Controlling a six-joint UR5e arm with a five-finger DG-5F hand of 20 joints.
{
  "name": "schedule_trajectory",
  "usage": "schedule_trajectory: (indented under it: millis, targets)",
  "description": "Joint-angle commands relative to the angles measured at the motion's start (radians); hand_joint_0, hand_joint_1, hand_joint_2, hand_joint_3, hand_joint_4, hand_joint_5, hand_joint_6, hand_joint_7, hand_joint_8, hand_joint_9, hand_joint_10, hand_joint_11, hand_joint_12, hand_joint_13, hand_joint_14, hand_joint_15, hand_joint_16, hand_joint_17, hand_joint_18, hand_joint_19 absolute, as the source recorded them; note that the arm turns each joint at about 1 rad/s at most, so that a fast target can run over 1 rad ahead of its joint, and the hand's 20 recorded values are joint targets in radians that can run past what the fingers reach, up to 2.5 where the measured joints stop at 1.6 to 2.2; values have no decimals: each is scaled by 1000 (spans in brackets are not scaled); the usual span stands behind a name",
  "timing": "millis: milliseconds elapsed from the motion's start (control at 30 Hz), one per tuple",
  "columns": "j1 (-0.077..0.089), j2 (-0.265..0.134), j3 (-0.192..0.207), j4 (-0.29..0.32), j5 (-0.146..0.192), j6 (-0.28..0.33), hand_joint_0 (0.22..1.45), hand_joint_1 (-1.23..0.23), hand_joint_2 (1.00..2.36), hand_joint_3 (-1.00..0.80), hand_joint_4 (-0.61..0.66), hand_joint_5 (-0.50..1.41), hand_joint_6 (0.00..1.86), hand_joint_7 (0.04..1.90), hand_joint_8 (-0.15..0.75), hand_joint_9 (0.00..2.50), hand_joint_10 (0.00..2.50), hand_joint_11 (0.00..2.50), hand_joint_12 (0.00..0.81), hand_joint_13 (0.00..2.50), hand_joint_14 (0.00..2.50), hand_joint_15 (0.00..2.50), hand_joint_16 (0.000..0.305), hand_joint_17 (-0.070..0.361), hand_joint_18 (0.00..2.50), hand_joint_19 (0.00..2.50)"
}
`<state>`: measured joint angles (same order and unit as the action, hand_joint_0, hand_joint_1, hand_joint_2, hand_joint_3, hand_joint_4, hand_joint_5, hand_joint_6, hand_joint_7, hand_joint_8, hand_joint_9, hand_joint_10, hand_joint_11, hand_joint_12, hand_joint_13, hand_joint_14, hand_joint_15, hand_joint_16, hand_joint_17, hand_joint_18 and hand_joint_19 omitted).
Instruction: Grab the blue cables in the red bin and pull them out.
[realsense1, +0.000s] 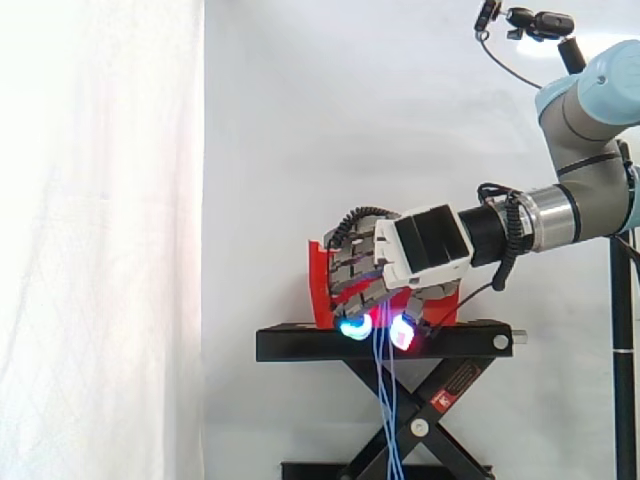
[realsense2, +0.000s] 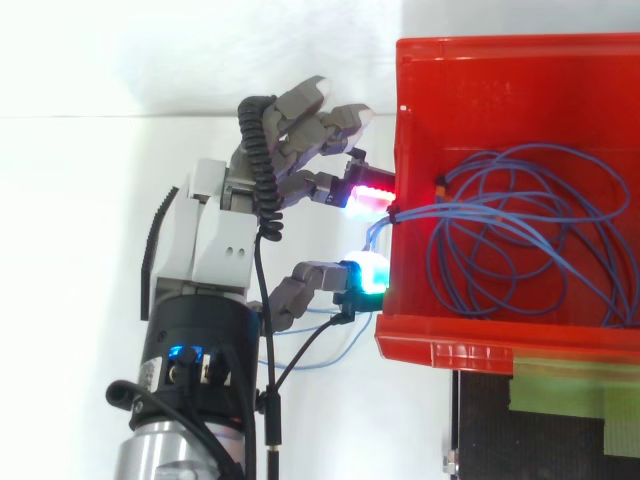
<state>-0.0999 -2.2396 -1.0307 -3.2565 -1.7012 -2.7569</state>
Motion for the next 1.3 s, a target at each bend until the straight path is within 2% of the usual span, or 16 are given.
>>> schedule_trajectory:
  millis: [0,200,300,733,867,1267]
  targets:
    - [0,0,1,0,0,0,717,-980,1000,-1000,92,756,320,722,280,703,18,600,402,644,13,330,57,128,487,387]
    - [0,0,1,0,0,0,718,-979,1000,-1000,102,758,350,710,280,713,18,616,401,647,12,328,57,128,488,387]
    - [0,0,1,-3,0,0,717,-979,1000,-1000,107,776,247,745,278,713,20,604,400,647,12,328,57,128,488,383]
    - [0,0,-3,-3,0,0,720,-985,1000,-1000,103,794,150,776,279,709,20,602,400,647,12,328,57,128,490,380]
    - [-1,-2,-3,-3,-2,0,720,-987,1000,-1000,110,811,36,808,279,711,18,598,400,645,13,330,57,128,489,385]
    - [-6,-2,-3,0,-2,1,730,-996,1000,-1000,98,816,0,818,274,708,20,605,397,645,13,329,56,127,485,385]
